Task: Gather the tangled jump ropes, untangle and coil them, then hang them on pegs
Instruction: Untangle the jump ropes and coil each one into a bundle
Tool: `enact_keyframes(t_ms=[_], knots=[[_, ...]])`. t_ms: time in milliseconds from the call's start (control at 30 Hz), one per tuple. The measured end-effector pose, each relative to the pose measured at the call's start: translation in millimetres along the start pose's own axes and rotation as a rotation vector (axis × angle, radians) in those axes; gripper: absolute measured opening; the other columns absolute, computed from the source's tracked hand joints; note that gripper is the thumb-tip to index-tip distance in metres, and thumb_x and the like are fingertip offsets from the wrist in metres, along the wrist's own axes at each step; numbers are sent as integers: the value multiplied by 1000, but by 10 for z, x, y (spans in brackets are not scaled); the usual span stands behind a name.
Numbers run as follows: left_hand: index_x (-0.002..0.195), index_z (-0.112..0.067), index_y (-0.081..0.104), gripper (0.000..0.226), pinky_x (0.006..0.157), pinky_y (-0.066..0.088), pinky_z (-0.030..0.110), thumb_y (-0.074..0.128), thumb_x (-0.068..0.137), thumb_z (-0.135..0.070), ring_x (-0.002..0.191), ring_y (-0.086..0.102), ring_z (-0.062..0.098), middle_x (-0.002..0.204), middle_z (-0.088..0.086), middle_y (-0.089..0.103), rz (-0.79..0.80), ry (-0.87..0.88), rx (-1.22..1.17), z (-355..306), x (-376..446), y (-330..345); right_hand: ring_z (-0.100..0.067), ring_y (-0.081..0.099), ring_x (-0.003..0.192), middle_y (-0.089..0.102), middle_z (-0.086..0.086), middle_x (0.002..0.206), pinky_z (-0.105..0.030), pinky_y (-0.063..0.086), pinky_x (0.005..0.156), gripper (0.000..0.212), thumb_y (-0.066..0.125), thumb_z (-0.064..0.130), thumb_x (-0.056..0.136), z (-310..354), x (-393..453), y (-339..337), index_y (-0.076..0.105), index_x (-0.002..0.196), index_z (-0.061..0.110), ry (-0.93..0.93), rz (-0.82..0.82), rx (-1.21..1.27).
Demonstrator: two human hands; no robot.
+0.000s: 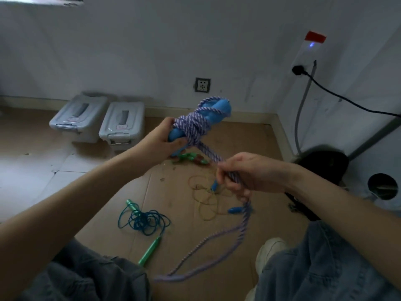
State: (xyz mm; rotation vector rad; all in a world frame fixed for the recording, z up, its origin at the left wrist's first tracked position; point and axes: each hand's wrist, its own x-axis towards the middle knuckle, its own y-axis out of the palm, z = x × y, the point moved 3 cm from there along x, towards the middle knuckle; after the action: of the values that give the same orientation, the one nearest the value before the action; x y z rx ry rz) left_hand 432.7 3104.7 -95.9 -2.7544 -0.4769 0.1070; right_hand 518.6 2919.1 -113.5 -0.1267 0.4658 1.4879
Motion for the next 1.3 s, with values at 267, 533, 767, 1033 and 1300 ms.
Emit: enact_keyframes(t_ms=[267,533,767,1033,1300], knots=[[130,-13,32,45,75,50,29,53,90,-15,85,61,24,110,16,61,341,23,987,239,-123,107,0,29,37,37,12,48,-12,29,35,23,51,30,89,197,-49,-122,49,72,15,-113,-43,34],[128,-37,29,50,83,42,7,55,89,-19,92,49,-16,101,-28,47,796,280,673,-108,-349,315,-7,23,33,36,6,38,-16,18,34,30,66,28,84,93,-55,-468,60,62,10,151,-626,-397],[119,-33,47,41,67,52,18,57,81,-19,81,64,4,90,-17,64,524,132,-192,-329,-298,48,-3,35,36,47,9,47,-16,29,35,41,42,27,98,-43,-80,-185,54,59,21,32,-441,-295],[123,-18,36,41,53,48,19,56,88,-10,73,57,11,93,3,53,132,-106,382,237,-48,-19,-4,36,42,44,5,54,-14,30,40,37,54,42,83,354,-96,128,59,69,8,-257,-317,-556],[133,-31,26,52,64,49,11,53,91,-16,76,57,-6,91,-15,51,750,172,594,-69,-310,283,-9,42,49,48,-2,54,-24,33,52,36,64,31,84,316,-69,-125,63,65,1,-217,-568,-776]])
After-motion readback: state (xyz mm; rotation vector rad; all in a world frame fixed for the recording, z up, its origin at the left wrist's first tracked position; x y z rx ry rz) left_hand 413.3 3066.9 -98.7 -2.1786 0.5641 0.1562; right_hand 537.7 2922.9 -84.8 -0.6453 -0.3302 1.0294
